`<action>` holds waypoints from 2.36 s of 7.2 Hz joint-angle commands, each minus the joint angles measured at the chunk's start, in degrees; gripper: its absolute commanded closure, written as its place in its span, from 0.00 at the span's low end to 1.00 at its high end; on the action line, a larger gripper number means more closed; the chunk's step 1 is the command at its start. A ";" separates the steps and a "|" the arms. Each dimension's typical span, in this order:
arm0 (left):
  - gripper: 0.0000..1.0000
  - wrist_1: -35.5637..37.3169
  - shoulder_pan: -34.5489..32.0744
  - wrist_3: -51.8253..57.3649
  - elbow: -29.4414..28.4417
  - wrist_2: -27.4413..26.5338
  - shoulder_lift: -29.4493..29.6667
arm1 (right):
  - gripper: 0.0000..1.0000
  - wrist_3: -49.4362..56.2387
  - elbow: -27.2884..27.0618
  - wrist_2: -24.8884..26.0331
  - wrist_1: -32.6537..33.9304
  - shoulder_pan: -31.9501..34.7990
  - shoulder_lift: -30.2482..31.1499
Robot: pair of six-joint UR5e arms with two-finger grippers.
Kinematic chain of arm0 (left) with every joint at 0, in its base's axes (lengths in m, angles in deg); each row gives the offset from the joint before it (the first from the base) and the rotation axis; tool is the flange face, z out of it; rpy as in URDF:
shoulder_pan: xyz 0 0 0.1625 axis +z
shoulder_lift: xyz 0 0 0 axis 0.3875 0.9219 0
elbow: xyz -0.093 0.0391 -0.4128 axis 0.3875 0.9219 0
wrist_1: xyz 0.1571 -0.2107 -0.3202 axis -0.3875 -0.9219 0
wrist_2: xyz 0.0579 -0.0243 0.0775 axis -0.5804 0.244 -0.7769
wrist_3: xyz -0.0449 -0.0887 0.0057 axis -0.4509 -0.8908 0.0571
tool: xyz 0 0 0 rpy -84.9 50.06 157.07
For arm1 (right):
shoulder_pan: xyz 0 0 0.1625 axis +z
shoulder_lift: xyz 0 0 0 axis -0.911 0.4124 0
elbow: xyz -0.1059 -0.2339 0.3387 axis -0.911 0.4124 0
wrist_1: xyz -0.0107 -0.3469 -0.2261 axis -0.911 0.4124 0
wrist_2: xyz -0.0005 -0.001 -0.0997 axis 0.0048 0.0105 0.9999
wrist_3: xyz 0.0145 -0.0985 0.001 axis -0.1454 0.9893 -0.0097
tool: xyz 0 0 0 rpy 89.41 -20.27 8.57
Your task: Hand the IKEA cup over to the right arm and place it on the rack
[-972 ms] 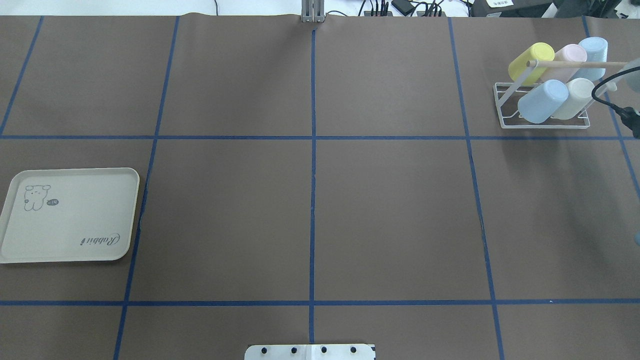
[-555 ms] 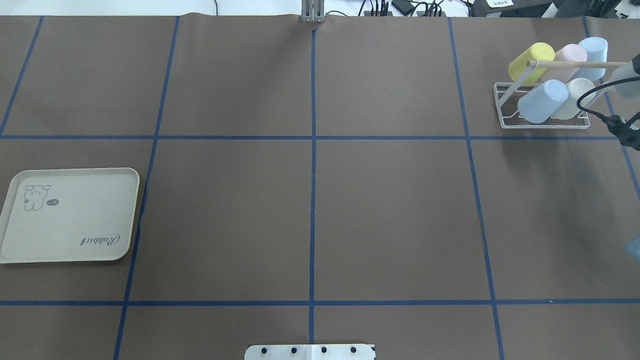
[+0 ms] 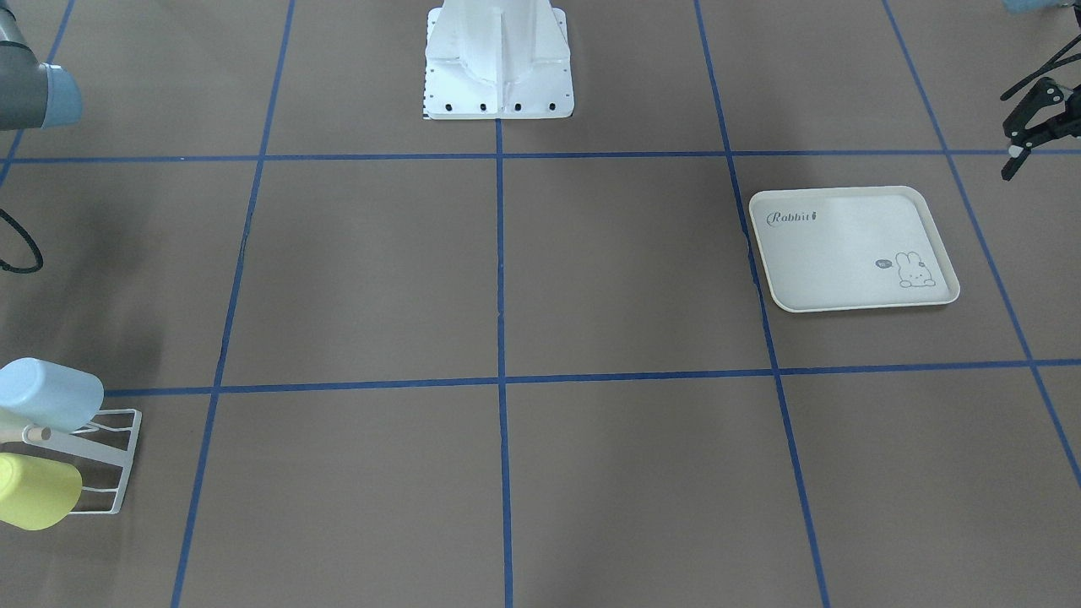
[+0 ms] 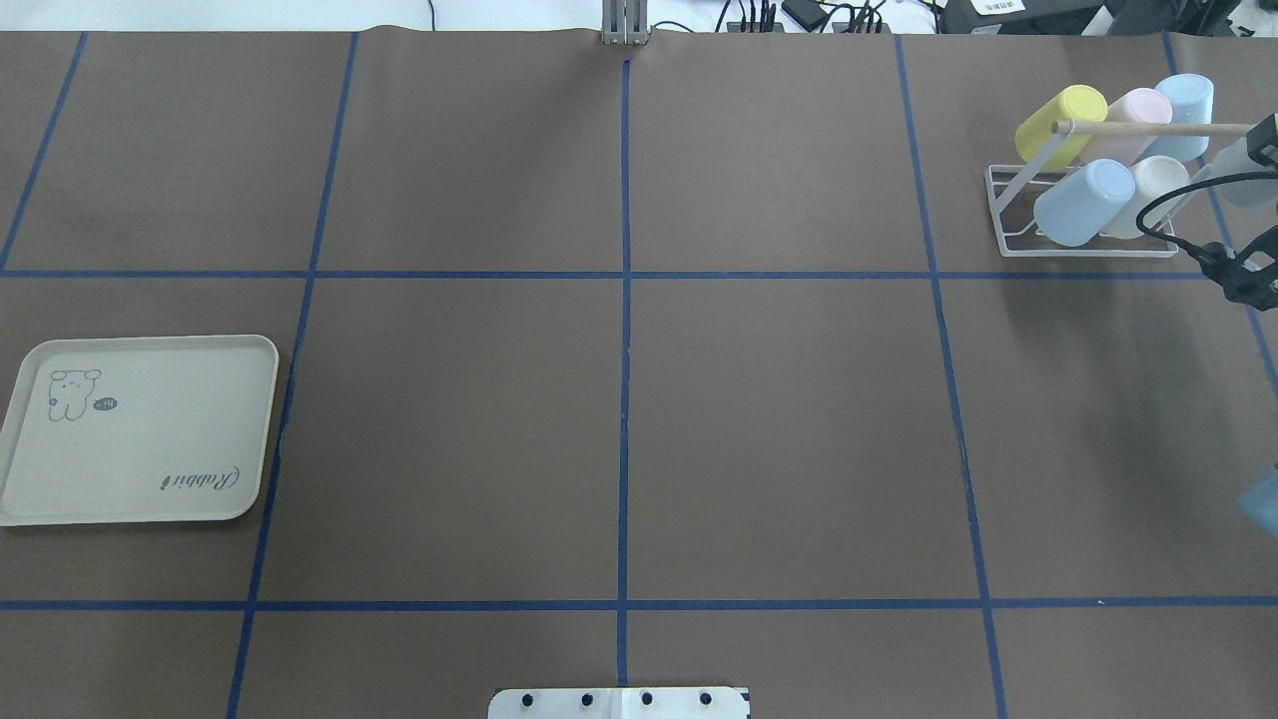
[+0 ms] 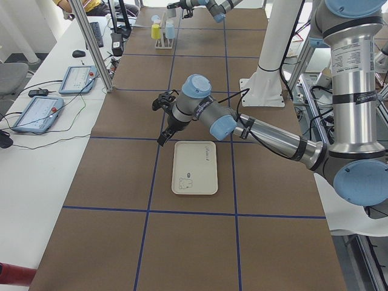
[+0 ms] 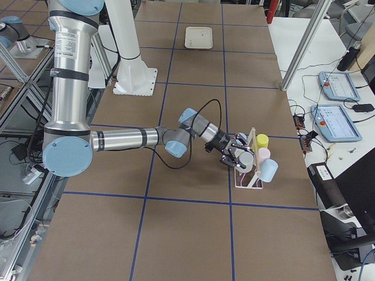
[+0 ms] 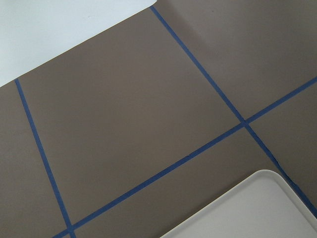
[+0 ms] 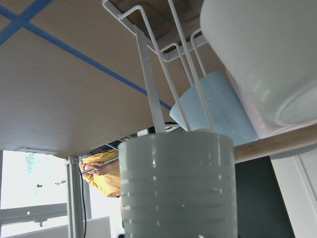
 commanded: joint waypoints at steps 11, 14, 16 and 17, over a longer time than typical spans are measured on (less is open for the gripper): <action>0.00 -0.05 0.09 -0.01 -0.18 0.01 0.09 | 0.01 -0.38 2.78 5.49 -0.24 -3.60 -2.28; 0.00 -0.05 0.00 -0.01 0.17 0.01 0.00 | 0.01 -13.09 2.87 5.76 0.11 -2.73 -5.10; 0.00 -0.05 0.00 -0.01 0.17 -0.08 0.08 | 0.01 -21.10 1.82 0.52 0.03 1.39 -3.35; 0.00 -0.05 0.00 -0.01 0.17 -0.08 0.09 | 0.01 -25.31 0.77 -5.34 0.11 5.06 -2.64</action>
